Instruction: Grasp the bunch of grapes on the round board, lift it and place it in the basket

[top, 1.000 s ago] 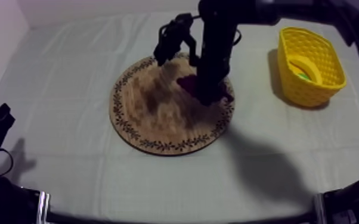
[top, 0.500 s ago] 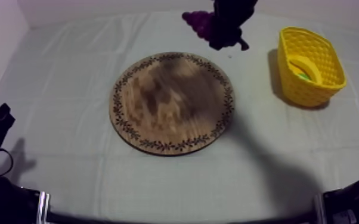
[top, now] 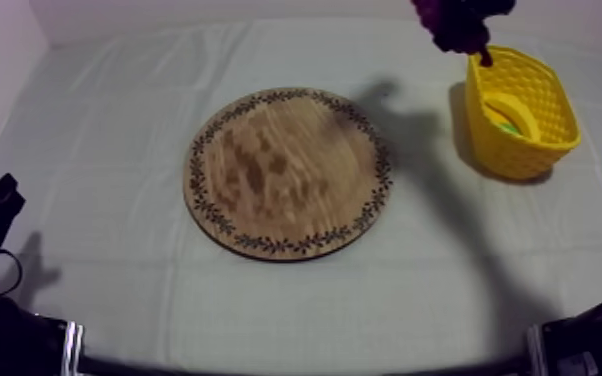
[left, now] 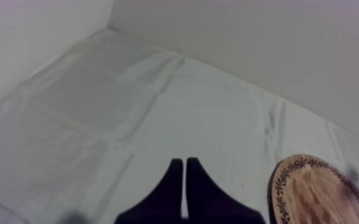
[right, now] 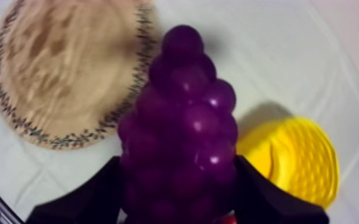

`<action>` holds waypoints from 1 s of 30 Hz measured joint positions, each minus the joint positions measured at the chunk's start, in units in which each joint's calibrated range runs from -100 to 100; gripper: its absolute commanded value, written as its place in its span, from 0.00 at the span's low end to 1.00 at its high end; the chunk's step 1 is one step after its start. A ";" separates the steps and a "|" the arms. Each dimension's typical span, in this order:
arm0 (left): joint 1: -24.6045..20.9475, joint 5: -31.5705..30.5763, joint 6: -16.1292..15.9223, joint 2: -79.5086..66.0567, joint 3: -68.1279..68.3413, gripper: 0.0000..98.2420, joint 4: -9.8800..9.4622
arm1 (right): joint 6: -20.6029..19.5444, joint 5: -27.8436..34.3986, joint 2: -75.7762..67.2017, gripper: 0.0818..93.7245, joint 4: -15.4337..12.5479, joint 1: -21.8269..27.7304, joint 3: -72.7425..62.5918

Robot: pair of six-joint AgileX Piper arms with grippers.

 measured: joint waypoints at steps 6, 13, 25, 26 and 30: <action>0.00 0.00 0.00 0.00 0.00 0.00 0.00 | -0.38 -0.24 -2.29 0.30 0.08 6.43 4.30; 0.00 0.00 0.00 0.00 0.00 0.00 0.00 | -0.35 -0.86 -3.27 0.30 0.80 13.34 9.00; 0.00 0.00 0.00 0.00 0.00 0.00 0.00 | -0.18 -3.32 2.19 0.30 1.27 17.53 9.38; 0.00 0.00 0.00 0.00 0.00 0.00 0.00 | -0.18 -3.95 2.93 0.31 1.22 17.53 9.32; 0.00 0.00 0.00 0.00 0.00 0.00 0.00 | -0.18 -5.19 7.12 0.34 0.84 17.33 8.80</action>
